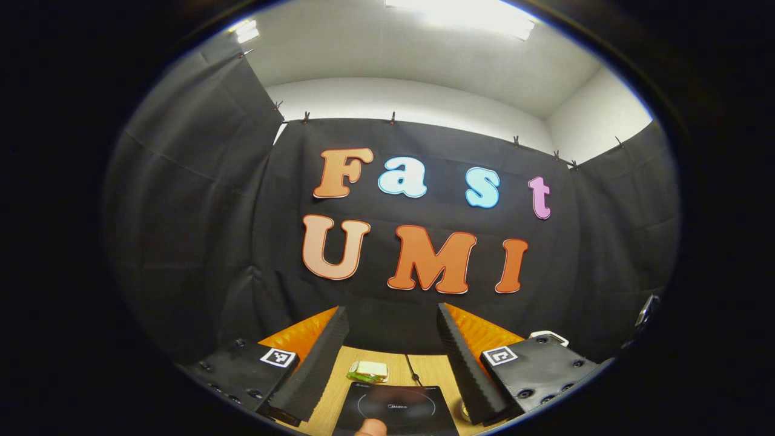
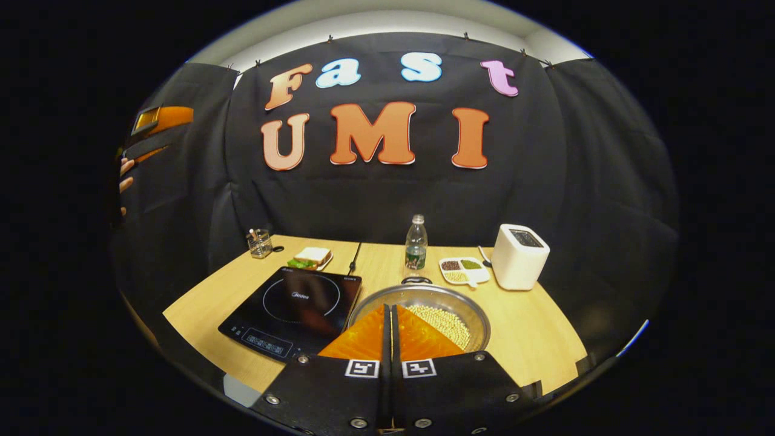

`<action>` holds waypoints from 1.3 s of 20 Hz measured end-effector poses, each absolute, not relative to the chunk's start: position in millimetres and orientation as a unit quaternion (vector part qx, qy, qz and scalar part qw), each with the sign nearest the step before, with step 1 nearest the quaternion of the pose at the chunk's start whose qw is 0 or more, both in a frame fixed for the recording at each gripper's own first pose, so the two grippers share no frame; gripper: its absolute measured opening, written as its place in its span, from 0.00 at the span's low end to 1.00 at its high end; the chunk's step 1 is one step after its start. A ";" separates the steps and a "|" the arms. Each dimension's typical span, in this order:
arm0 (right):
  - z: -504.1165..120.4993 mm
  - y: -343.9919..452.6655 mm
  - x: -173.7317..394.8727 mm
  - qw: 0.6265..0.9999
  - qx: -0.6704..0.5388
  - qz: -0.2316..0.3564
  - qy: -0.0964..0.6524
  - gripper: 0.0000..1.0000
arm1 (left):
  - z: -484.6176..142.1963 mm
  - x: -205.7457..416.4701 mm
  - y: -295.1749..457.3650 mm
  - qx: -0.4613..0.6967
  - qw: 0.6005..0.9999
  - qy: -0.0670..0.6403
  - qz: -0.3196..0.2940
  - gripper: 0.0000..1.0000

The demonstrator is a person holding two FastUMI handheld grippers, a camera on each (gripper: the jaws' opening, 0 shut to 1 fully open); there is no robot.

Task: First push the handle of the pot to place it horizontally, then grasp the pot with both hands and set it on the induction cooktop.

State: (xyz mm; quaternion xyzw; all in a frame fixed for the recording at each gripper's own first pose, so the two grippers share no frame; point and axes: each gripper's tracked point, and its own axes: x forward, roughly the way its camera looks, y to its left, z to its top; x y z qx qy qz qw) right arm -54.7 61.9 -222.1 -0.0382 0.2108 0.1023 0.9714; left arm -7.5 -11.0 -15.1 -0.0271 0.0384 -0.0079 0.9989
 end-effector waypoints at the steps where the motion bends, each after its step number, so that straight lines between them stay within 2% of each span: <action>1: -233.0 60.8 -57.7 0.969 -0.036 0.103 0.222 0.00 | -16.4 -6.1 -11.0 -0.029 0.999 0.041 -0.009 0.96; 4: -266.0 59.6 -61.3 0.960 -0.028 0.104 0.257 0.00 | -18.8 -5.4 -11.3 -0.031 0.999 0.044 -0.009 0.99; 6: -288.5 60.6 -64.4 0.953 -0.022 0.105 0.284 0.00 | -20.4 -4.8 -8.6 -0.028 0.999 0.043 -0.005 0.94; 7: -298.5 59.2 -67.5 0.949 -0.022 0.104 0.296 0.00 | -20.2 -4.6 -7.3 -0.025 0.999 0.042 -0.003 0.98; 10: -321.1 60.1 -72.6 0.942 -0.021 0.101 0.321 0.00 | -23.1 -4.4 -8.2 -0.021 0.999 0.043 -0.001 0.94; 14: -350.0 66.2 -83.7 0.928 -0.026 0.109 0.355 0.00 | -27.7 -3.0 -10.5 -0.020 0.999 0.048 -0.003 0.96; 26: -385.3 53.6 -91.8 0.907 -0.030 0.102 0.407 0.00 | -37.1 1.1 -9.6 -0.016 0.998 0.057 -0.001 0.94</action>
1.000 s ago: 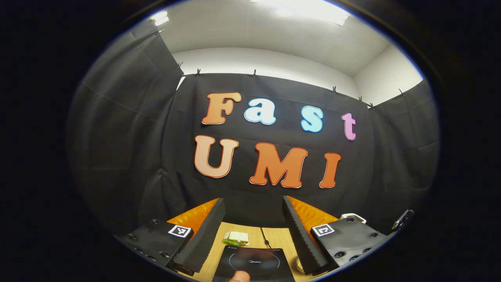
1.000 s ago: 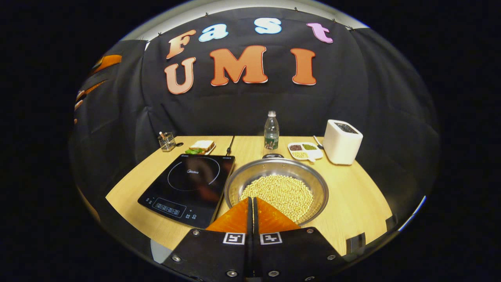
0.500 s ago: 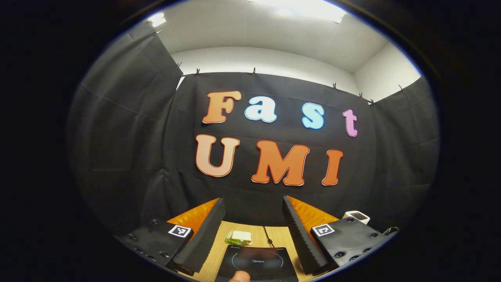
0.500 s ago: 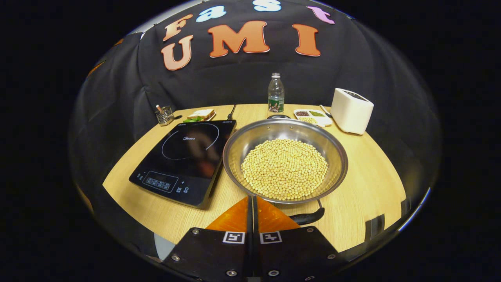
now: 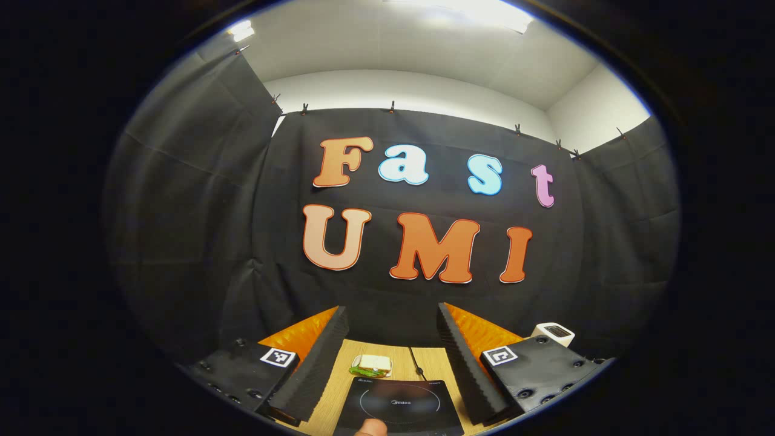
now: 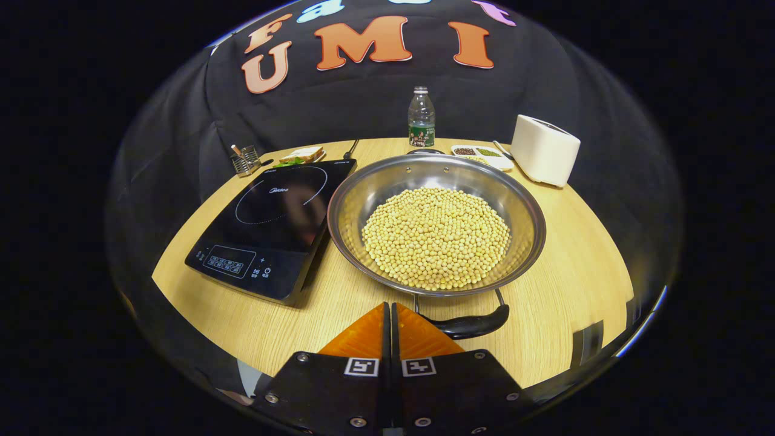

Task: First push the handle of the pot to place it horizontally, then grasp the pot with both hands and set it on the induction cooktop.

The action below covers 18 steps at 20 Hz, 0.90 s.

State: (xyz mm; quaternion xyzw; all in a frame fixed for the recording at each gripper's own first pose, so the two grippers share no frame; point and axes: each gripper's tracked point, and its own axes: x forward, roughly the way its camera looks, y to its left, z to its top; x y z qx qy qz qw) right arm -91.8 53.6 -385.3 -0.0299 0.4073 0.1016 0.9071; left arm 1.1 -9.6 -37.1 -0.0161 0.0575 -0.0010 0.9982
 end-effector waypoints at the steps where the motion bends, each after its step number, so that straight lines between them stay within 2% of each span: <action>1: -384.8 49.8 -92.2 0.908 -0.031 0.097 0.407 0.00 | -38.1 0.9 -9.7 -0.016 0.998 0.059 -0.001 0.96; 5: -383.6 29.8 -89.1 0.908 -0.027 0.079 0.410 0.00 | -41.3 2.8 -8.1 -0.018 0.998 0.062 -0.001 0.94; 7: -383.1 17.4 -85.9 0.909 -0.024 0.066 0.411 0.00 | -41.7 4.3 -6.4 -0.019 0.998 0.062 0.000 0.99; 9: -382.5 2.1 -82.2 0.910 -0.023 0.051 0.411 0.00 | -44.1 4.5 -5.8 -0.019 0.998 0.063 0.001 0.94; 10: -382.6 -5.0 -80.6 0.910 -0.021 0.042 0.411 0.00 | -44.8 5.3 -5.4 -0.018 0.998 0.064 0.002 0.99; 18: -385.2 -55.6 -51.9 0.910 -0.005 -0.013 0.415 0.00 | -53.8 15.0 -4.6 -0.019 0.997 0.071 0.007 0.97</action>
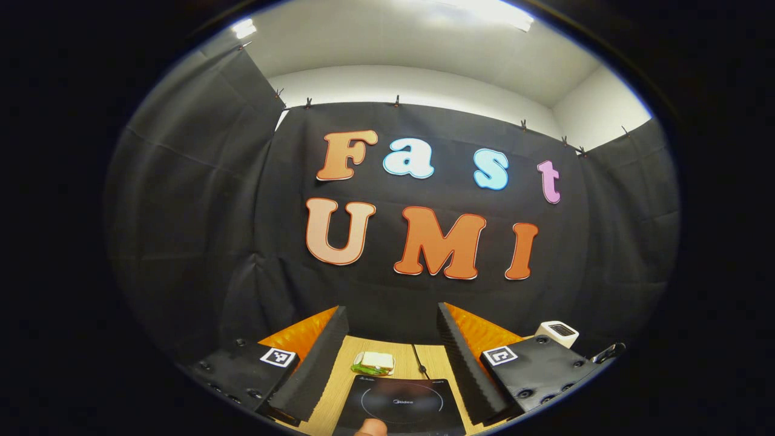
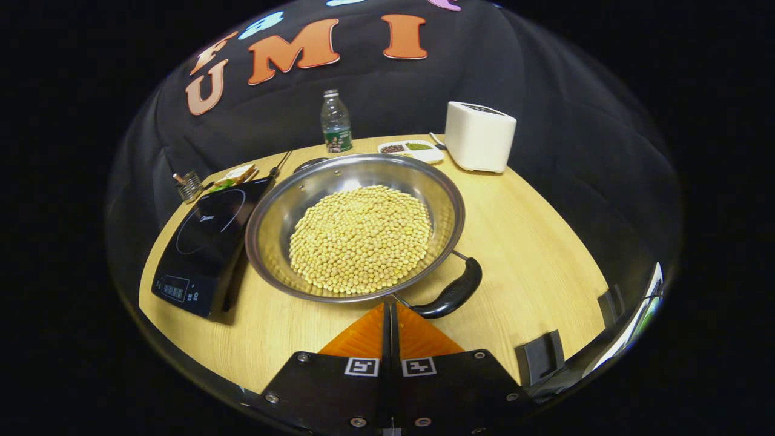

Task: First push the handle of the pot to place it horizontally, then grasp the pot with both hands and set it on the induction cooktop.

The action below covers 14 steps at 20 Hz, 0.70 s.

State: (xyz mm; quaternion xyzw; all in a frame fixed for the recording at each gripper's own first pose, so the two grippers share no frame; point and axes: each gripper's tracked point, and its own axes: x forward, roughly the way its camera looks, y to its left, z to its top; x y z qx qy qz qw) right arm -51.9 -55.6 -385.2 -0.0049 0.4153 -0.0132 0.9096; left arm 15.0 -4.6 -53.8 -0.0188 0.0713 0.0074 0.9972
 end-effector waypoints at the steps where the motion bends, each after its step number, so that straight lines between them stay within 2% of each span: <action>1: -385.9 -59.2 -49.3 0.909 -0.003 -0.018 0.416 0.00 | -54.4 16.3 -4.5 -0.019 0.997 0.073 0.007 0.97; 3: -387.8 -67.9 -42.1 0.908 0.001 -0.028 0.418 0.00 | -55.1 17.2 -5.5 -0.017 0.997 0.074 0.007 0.95; 13: -392.2 -99.2 -3.8 0.904 0.012 -0.062 0.423 0.00 | -43.0 16.1 -15.8 0.001 0.998 0.056 0.002 0.99; 14: -392.4 -103.0 -0.5 0.904 0.012 -0.066 0.423 0.00 | -42.1 15.8 -15.2 0.002 0.998 0.055 0.003 0.96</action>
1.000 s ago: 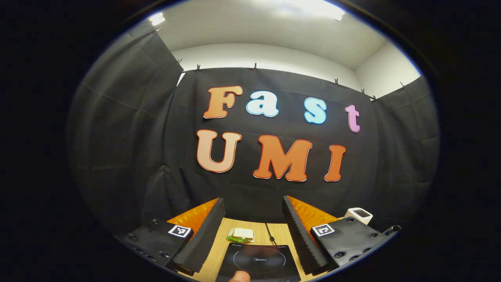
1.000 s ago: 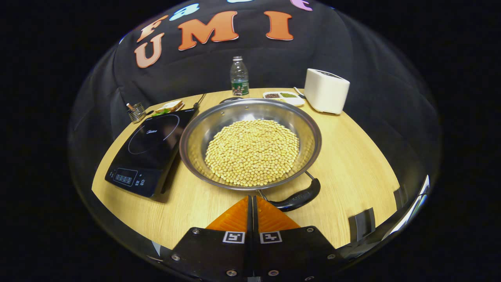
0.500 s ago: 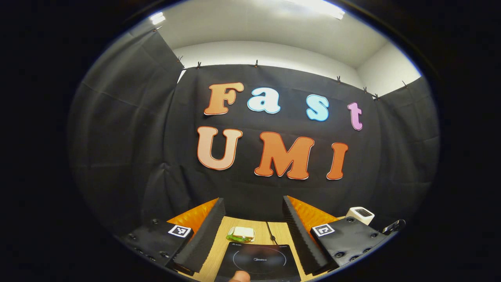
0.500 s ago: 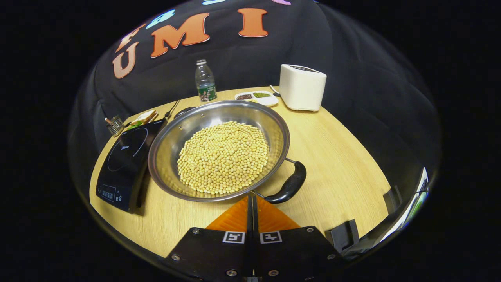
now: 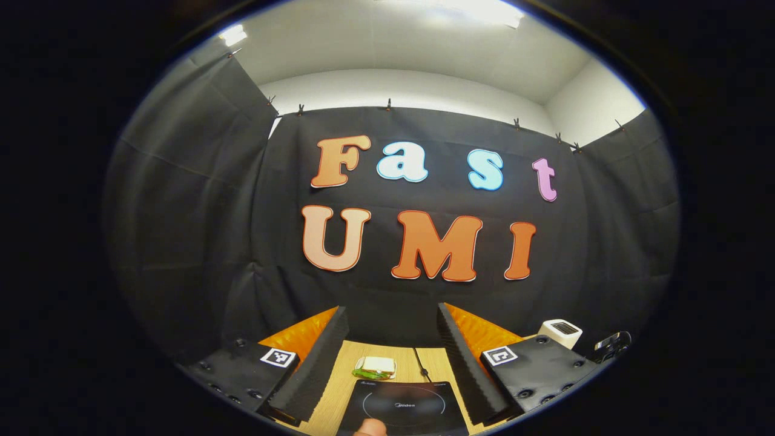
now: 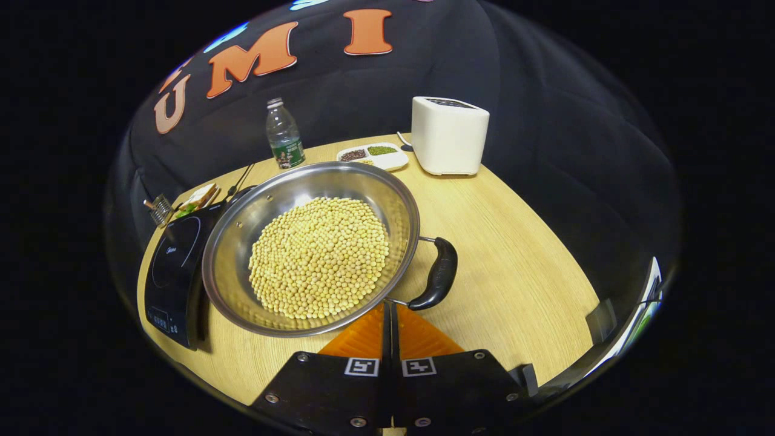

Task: First push the handle of the pot to place it horizontally, then grasp the pot with both hands and set it on the induction cooktop.

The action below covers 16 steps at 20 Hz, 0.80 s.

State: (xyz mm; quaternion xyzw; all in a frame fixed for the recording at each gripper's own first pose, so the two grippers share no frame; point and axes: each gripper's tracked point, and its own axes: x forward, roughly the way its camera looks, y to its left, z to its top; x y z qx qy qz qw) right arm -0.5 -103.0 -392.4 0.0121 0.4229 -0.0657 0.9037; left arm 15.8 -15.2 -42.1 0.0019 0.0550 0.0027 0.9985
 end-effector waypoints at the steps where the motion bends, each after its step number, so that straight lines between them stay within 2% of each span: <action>1: -391.9 -108.1 4.4 0.904 0.010 -0.071 0.422 0.00 | -40.8 16.9 -14.8 0.003 0.999 0.053 0.003 0.98; 16: -416.9 -155.1 75.7 0.896 0.048 -0.122 0.425 0.00 | -34.6 10.8 -11.6 0.007 0.999 0.047 0.007 0.96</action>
